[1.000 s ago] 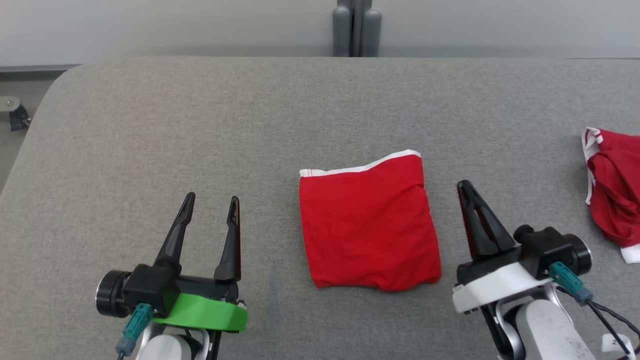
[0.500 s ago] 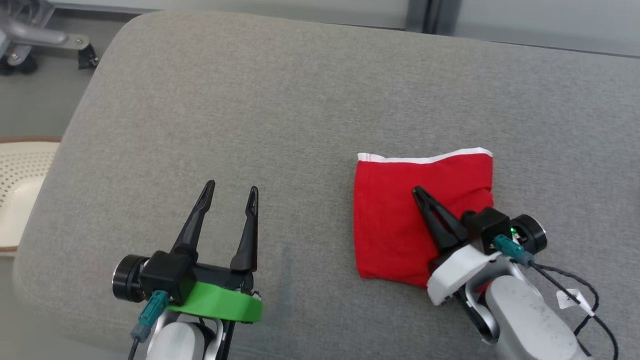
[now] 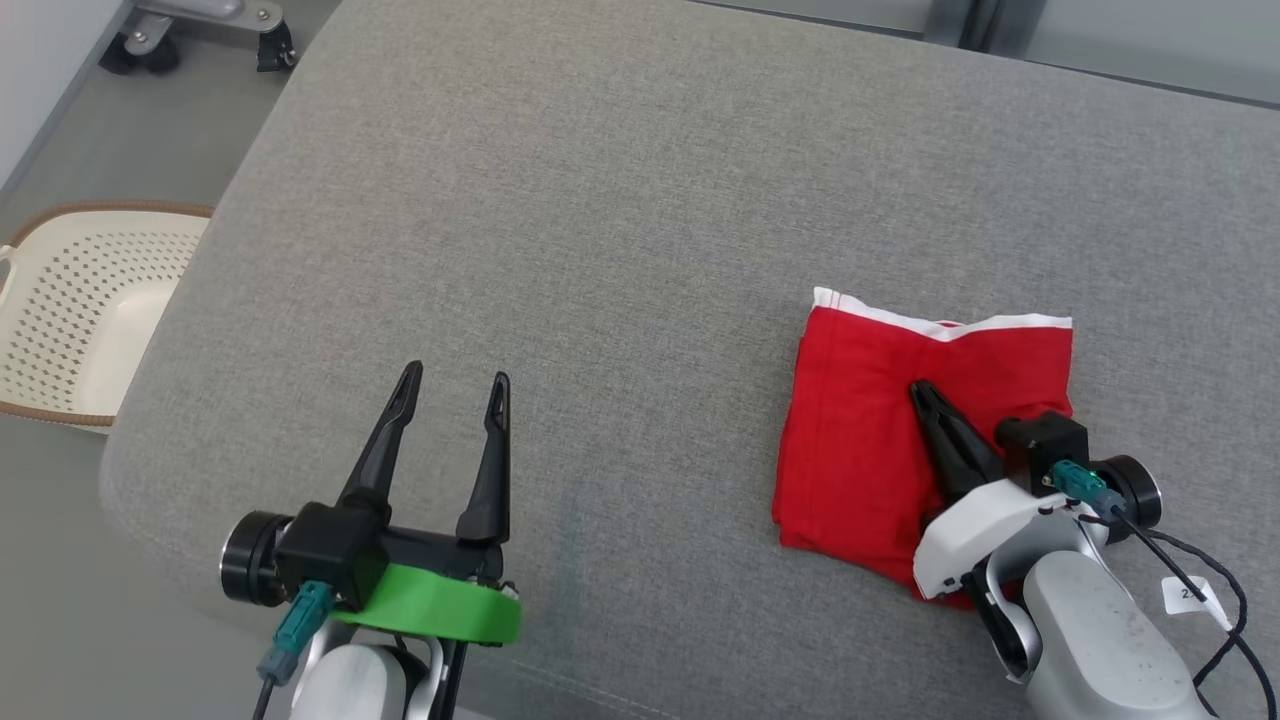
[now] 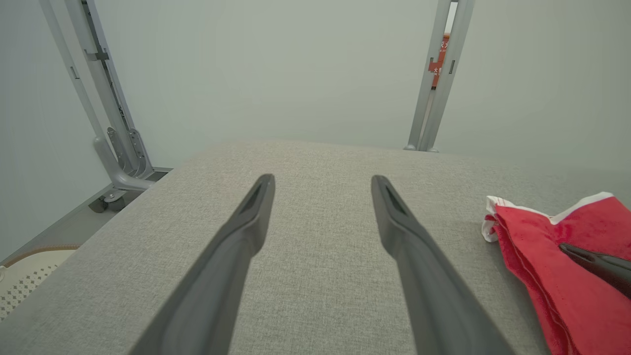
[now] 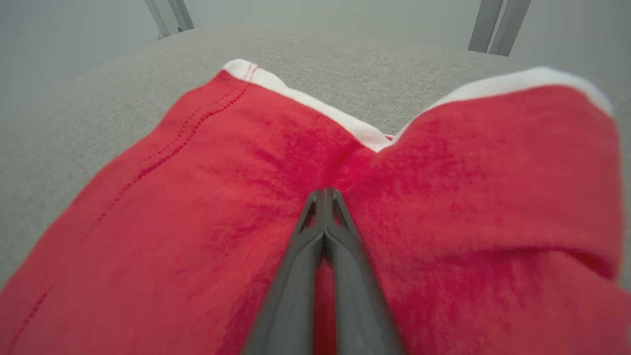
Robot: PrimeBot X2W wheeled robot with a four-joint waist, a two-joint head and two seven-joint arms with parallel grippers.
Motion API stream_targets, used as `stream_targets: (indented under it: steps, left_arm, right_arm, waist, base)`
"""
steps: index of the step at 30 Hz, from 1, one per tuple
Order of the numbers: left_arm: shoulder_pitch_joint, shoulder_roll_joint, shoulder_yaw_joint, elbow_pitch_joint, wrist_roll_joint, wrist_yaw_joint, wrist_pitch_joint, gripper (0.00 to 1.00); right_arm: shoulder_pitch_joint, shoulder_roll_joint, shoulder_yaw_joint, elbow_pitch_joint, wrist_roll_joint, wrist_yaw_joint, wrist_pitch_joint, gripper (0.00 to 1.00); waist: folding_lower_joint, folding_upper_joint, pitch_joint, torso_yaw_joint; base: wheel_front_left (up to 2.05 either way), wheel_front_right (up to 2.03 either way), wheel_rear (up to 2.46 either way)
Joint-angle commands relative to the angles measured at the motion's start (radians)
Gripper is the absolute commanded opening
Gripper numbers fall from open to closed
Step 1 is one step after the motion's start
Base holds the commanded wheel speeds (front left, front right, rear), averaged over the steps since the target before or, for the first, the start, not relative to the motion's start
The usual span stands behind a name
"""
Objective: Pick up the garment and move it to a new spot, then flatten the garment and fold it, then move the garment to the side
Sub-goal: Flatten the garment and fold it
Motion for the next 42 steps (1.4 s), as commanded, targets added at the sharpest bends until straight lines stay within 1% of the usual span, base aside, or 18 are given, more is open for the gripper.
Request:
stream_targets:
  steps: [1,7,10,12,16,19,22,26,29,34,35,36,37,42]
  left_arm:
    - [-0.007,0.002,-0.003,-0.001,-0.007,0.006,0.000,1.00]
    - [-0.016,0.002,-0.002,-0.003,0.003,0.003,0.000,1.00]
    - [-0.009,0.002,0.004,-0.001,0.009,-0.002,0.000,1.00]
    - [-0.001,0.002,0.007,0.002,0.015,-0.005,0.000,1.00]
    - [0.014,0.003,0.010,0.004,0.019,-0.009,0.000,1.00]
    - [0.018,0.003,0.014,0.005,0.023,-0.012,0.000,1.00]
    - [0.022,0.003,0.022,0.004,0.027,-0.012,0.000,1.00]
    - [0.032,0.003,0.035,0.003,0.034,-0.015,0.000,1.00]
    - [0.042,0.003,0.045,0.002,0.033,-0.015,0.000,1.00]
    - [0.059,0.003,0.066,0.001,0.023,-0.006,0.000,1.00]
    - [0.063,0.003,0.065,0.001,0.027,-0.007,0.000,1.00]
    - [0.065,0.003,0.065,0.001,0.030,-0.009,0.000,1.00]
    - [0.068,0.003,0.064,0.003,0.032,-0.010,0.000,1.00]
    - [0.083,0.003,0.059,0.008,0.038,-0.011,0.000,1.00]
  right_arm:
    - [0.010,-0.003,0.000,0.016,0.009,-0.002,-0.002,0.00]
    - [-0.001,0.011,0.002,-0.045,0.035,-0.002,-0.002,0.00]
    - [0.008,0.009,-0.009,-0.066,0.041,-0.002,-0.002,0.00]
    - [0.020,0.010,-0.024,-0.057,0.044,-0.002,-0.002,0.00]
    - [0.034,0.024,-0.026,0.025,0.075,-0.002,-0.002,0.00]
    - [0.020,0.029,-0.021,0.027,0.089,-0.002,-0.002,0.00]
    - [0.025,0.035,-0.010,-0.019,0.093,-0.002,-0.002,0.00]
    - [0.058,0.036,-0.025,-0.122,0.096,-0.002,-0.002,0.00]
    - [0.090,0.034,-0.043,-0.207,0.103,-0.002,-0.002,0.00]
    - [0.156,0.035,-0.096,-0.298,0.112,-0.002,-0.002,0.00]
    - [0.168,0.038,-0.107,-0.320,0.109,-0.002,-0.002,0.08]
    - [0.177,0.040,-0.114,-0.336,0.103,-0.002,-0.002,0.42]
    - [0.194,0.042,-0.120,-0.353,0.099,-0.002,-0.002,1.00]
    - [0.247,0.047,-0.125,-0.410,0.065,-0.002,-0.002,1.00]
  waist:
    - [0.0000,0.0000,-0.004,-0.015]
    - [0.0000,0.0000,-0.027,-0.074]
    - [0.0000,0.0000,-0.045,-0.107]
    - [0.0000,0.0000,-0.060,-0.129]
    - [0.0000,0.0000,-0.085,-0.171]
    - [0.0000,0.0000,-0.095,-0.202]
    - [0.0000,0.0000,-0.102,-0.228]
    - [0.0000,0.0000,-0.113,-0.260]
    - [0.0000,0.0000,-0.125,-0.286]
    - [0.0000,0.0000,-0.146,-0.318]
    - [0.0000,0.0000,-0.148,-0.324]
    - [0.0000,0.0000,-0.151,-0.330]
    - [0.0000,0.0000,-0.154,-0.335]
    - [0.0000,0.0000,-0.163,-0.352]
  base:
    - [0.00,0.00,0.00]
    - [0.00,0.00,0.00]
    - [0.00,0.00,0.00]
    - [0.00,0.00,0.00]
    - [0.00,0.00,0.00]
    - [0.00,0.00,0.00]
    - [0.00,0.00,0.00]
    - [0.00,0.00,0.00]
    - [0.00,0.00,0.00]
    - [0.00,0.00,0.00]
    - [0.00,0.00,0.00]
    - [0.00,0.00,0.00]
    - [0.00,0.00,0.00]
    - [0.00,0.00,0.00]
